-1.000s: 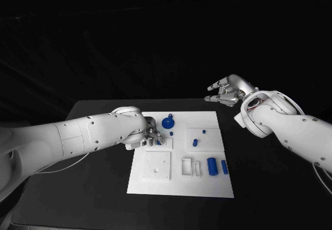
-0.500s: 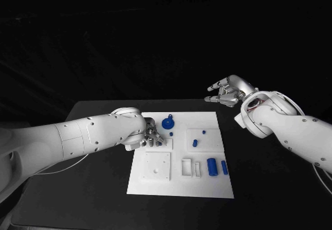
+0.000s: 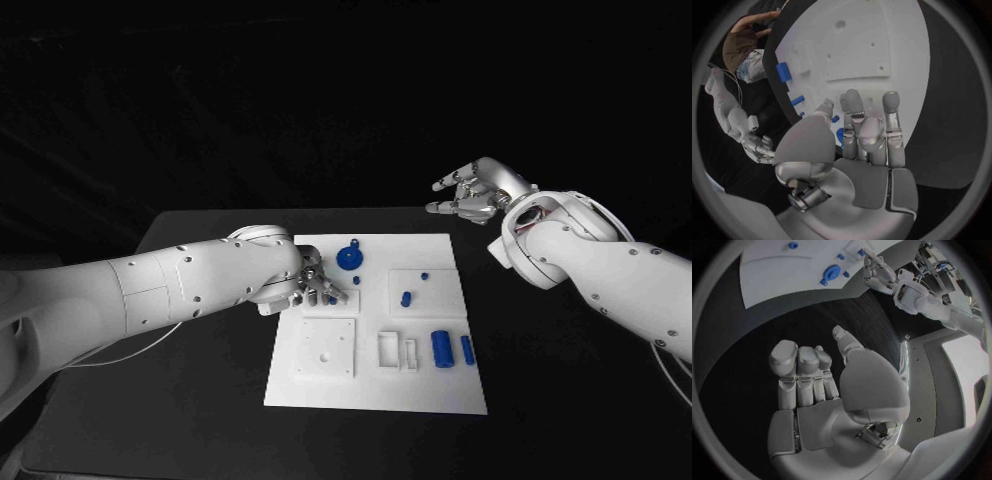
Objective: Assemble the parts on the task board
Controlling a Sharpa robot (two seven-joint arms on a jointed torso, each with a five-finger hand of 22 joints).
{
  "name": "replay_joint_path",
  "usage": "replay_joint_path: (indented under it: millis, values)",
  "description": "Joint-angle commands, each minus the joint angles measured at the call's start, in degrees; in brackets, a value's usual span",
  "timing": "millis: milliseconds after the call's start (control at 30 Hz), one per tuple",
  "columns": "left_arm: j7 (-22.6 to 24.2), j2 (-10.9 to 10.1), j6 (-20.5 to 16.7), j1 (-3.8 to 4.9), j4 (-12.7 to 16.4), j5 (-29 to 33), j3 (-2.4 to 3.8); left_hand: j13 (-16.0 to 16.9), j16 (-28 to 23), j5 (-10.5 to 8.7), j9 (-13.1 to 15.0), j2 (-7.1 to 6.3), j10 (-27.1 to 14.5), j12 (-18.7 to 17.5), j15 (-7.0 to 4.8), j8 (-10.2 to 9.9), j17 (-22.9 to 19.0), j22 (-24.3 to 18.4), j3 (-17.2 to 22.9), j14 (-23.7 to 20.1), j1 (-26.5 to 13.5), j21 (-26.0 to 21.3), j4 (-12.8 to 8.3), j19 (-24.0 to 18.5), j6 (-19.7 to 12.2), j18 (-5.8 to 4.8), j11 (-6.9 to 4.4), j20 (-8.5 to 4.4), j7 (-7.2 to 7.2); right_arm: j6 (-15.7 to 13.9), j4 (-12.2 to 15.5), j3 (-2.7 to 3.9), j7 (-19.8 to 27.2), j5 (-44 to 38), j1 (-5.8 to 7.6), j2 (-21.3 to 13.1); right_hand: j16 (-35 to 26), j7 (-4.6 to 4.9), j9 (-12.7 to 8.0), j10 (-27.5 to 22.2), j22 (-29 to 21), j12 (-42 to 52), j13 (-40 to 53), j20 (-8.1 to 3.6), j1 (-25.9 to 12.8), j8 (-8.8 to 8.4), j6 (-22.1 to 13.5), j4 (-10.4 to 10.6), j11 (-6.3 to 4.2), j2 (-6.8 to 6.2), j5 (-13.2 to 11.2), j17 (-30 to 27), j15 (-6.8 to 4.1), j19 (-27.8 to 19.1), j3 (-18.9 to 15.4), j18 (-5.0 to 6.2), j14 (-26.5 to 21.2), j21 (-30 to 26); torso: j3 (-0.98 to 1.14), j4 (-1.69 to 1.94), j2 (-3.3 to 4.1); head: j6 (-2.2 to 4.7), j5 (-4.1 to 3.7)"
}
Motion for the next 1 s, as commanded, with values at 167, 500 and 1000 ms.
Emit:
replay_joint_path:
  millis: [167, 500, 1000]
  values:
    - [0.85, -1.26, -0.42, 0.33, 1.82, 3.33, 0.51, -0.47, -0.53, -0.44, -0.25, -3.08, 2.87, -0.32, -0.50, -0.33, -0.24, 0.90, -6.47, -0.24, -0.37, -0.47, 5.15, 0.01, 0.11, -0.70, -0.30, -0.73, 0.34, -0.05, -0.18, 0.02, 0.40, -0.50, -0.17, 0.01, -0.35, 0.13, 0.06, -0.38, 6.14, -0.38, -0.12, 0.24, -0.09, -0.10, 0.01, -0.25, 0.06, 0.04, 0.23, -0.05, 0.12, 0.42, -0.32, 0.66, -0.15, -0.21, -0.02, -0.09, -0.05, 0.69, 0.11]
    - [1.11, -4.12, 2.00, 3.24, 2.96, 13.30, 3.17, -2.17, -5.37, -0.32, -10.73, -0.18, 2.85, -5.22, -0.18, -0.09, -6.74, 0.29, -6.31, -1.90, 2.06, -2.15, 3.75, -0.58, -6.28, -1.23, 0.88, -1.06, 2.45, -0.30, -0.17, 0.02, 0.47, -0.50, -0.38, -0.08, -0.28, 0.12, 0.06, -0.36, 6.11, -0.34, -0.11, 0.24, -0.15, -0.09, -0.04, -0.25, 0.02, 0.15, 1.27, 0.01, 0.11, 0.41, -0.67, 0.69, -0.10, -0.32, 0.15, 0.00, -0.09, 1.47, 0.18]
    - [3.82, -3.04, 5.66, 6.46, -8.72, 15.85, 3.62, -0.89, -9.07, 6.15, -38.89, 6.14, 2.44, -10.63, 0.94, 7.70, -13.81, 0.62, -9.43, -3.95, 2.13, -6.27, -5.48, -0.05, -24.15, -0.93, 2.99, -0.19, 6.92, -0.53, 0.08, 0.03, 0.38, -0.49, -0.41, -0.45, -0.31, 0.13, 0.05, -0.32, 6.13, -0.36, -0.14, 0.22, -0.10, -0.10, -0.09, -0.37, 0.00, 0.18, 2.21, -0.01, 0.10, 0.43, -0.64, 0.67, -0.09, -0.27, 0.41, -0.36, 0.17, 2.45, 0.34]
